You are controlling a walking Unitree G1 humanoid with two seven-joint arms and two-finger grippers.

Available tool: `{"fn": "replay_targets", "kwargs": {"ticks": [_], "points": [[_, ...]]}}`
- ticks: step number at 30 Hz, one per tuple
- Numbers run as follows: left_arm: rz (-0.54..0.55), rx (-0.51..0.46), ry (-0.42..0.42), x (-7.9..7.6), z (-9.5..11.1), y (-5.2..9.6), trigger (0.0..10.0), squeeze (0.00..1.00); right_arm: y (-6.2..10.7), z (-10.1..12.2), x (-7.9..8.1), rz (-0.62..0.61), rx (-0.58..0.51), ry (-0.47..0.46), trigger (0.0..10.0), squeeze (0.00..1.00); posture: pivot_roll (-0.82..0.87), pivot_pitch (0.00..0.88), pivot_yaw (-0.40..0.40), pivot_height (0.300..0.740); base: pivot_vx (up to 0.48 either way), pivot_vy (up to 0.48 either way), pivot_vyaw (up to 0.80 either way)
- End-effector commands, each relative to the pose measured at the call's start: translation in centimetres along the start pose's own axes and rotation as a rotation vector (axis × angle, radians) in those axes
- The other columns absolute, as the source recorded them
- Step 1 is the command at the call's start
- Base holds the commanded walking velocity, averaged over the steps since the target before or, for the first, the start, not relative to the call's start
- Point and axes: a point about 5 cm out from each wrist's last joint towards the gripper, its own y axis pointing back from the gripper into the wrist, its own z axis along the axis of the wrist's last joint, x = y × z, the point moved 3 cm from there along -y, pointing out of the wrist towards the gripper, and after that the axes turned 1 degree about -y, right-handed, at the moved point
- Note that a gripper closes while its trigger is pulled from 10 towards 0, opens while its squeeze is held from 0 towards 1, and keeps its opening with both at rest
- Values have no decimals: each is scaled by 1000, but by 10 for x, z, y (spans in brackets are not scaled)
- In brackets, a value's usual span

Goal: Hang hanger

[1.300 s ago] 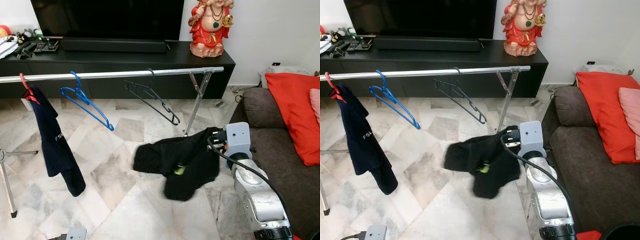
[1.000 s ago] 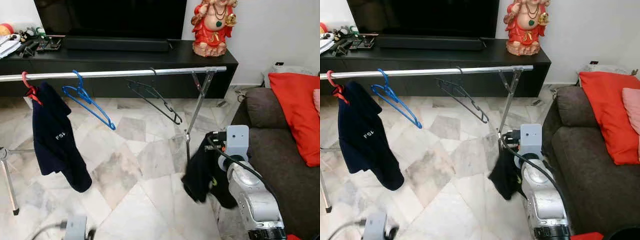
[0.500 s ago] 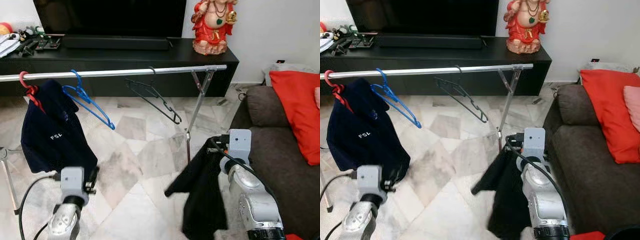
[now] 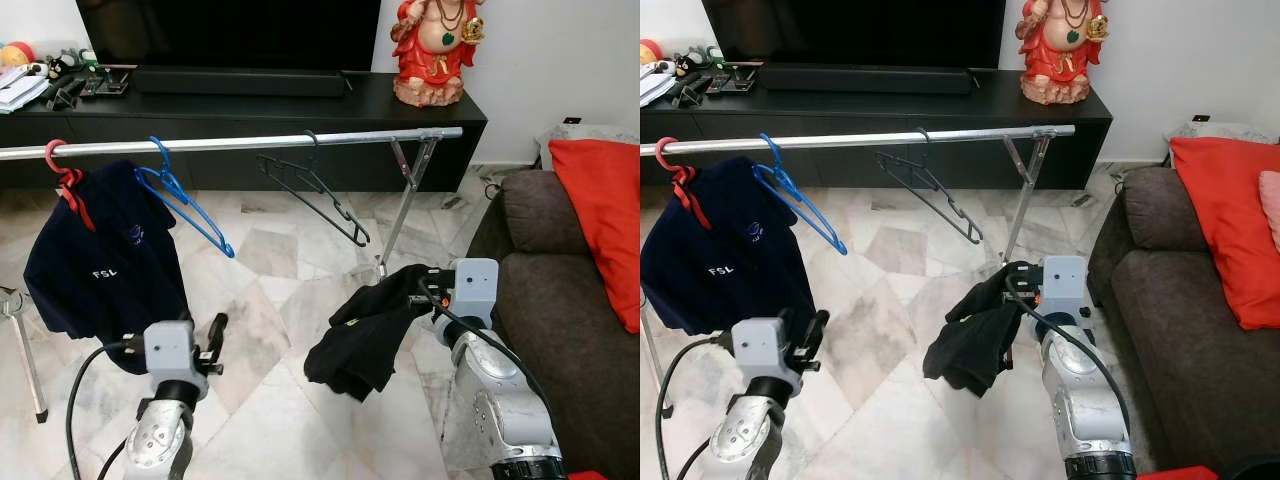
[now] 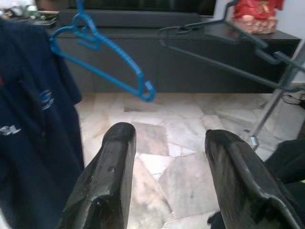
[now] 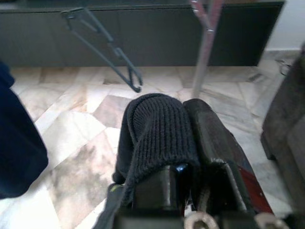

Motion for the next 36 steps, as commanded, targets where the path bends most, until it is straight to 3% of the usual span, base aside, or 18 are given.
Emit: {"fn": "replay_targets", "kwargs": {"ticks": [1, 5, 10, 12, 25, 36], "points": [[-9, 13, -36, -2, 1, 2, 10000, 0, 0, 0, 4, 37, -9, 22, 10000, 0, 28, 147, -13, 740, 409, 0, 0], [-1, -5, -30, -3, 9, 2, 10000, 0, 6, -14, 8, 80, 28, 51, 10000, 0, 33, 142, -16, 740, 444, 0, 0], [-20, -2, -34, -7, 11, 2, 10000, 0, 7, -12, 10, 99, 4, 38, 10000, 0, 28, 137, -12, 740, 451, 0, 800], [-24, -1, -36, -8, 11, 3, 10000, 0, 7, -12, 11, 109, 2, 6, 10000, 0, 26, 135, -11, 740, 450, 0, 0], [-10, -40, -86, -7, 27, 0, 10000, 0, 9, -21, 22, 187, 30, 40, 10000, 0, 32, 134, -10, 740, 438, 0, 0], [28, -37, -108, -2, 31, -2, 10000, 0, 12, -25, 23, 211, 44, 49, 10000, 0, 33, 151, -14, 740, 22, 0, 0]]}}
